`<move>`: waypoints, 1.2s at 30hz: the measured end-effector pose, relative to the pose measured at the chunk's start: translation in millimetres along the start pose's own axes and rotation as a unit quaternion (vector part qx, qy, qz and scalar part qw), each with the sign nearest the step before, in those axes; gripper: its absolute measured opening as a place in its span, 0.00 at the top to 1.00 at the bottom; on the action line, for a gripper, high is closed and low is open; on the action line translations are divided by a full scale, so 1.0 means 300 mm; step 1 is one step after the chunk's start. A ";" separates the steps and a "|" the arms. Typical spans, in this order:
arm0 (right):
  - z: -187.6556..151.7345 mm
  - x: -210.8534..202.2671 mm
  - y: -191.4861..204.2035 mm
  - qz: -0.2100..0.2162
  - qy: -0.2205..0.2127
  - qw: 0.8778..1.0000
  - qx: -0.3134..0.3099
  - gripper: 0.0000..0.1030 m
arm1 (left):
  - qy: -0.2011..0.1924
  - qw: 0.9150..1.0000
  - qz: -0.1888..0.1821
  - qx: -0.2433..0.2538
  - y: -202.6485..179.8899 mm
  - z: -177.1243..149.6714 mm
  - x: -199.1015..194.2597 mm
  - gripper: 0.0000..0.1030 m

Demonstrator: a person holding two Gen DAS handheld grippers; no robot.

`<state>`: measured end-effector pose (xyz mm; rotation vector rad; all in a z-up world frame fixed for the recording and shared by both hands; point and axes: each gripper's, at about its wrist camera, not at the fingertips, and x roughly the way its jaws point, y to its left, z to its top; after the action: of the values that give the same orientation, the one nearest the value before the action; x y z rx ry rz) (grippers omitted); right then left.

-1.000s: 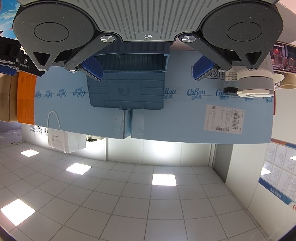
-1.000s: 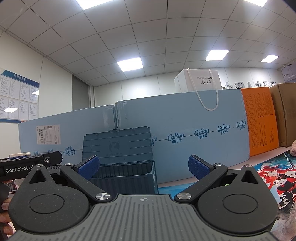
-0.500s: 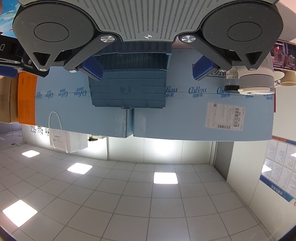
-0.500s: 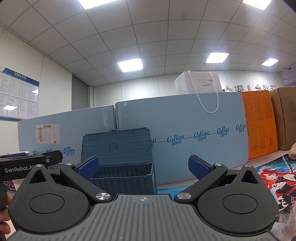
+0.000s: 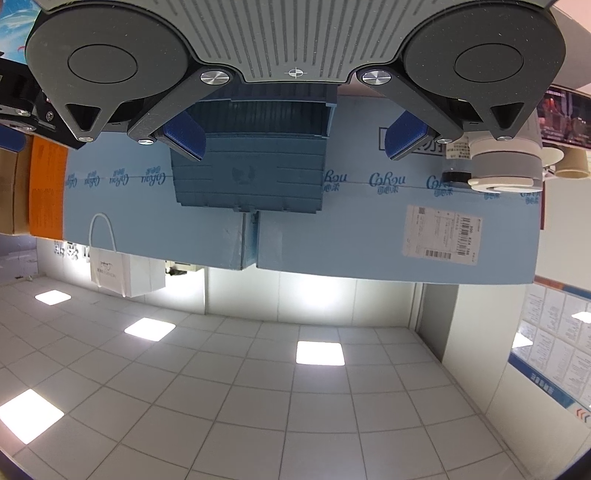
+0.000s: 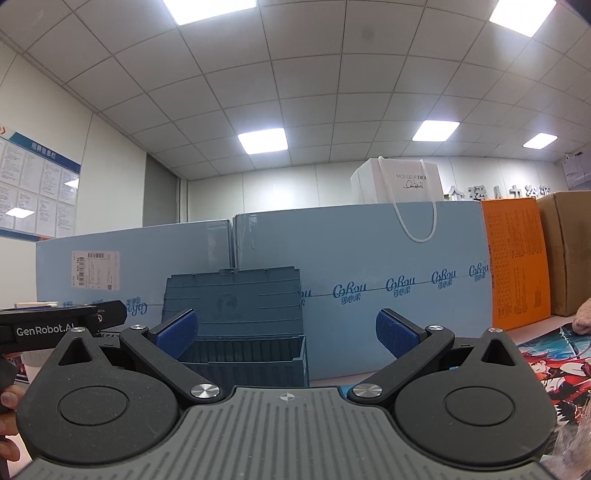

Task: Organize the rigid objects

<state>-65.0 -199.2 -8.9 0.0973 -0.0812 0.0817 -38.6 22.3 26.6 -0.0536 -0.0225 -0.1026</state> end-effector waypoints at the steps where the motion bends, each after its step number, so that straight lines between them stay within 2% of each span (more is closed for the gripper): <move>1: 0.000 0.001 0.000 -0.001 0.001 1.000 0.000 0.00 | -0.002 1.000 0.003 -0.002 0.003 0.001 0.000 0.00; 12: -0.002 0.003 0.001 0.000 0.005 1.000 0.001 0.00 | 0.006 1.000 0.026 -0.005 0.014 0.000 0.009 0.00; 36: -0.004 0.008 0.002 -0.006 0.010 1.000 0.002 0.00 | 0.014 0.999 0.030 -0.004 0.011 -0.005 0.017 0.00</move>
<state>-62.6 -198.1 -9.8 0.1000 -0.0611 0.0718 -33.2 24.9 25.1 -0.0604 0.0073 -0.0444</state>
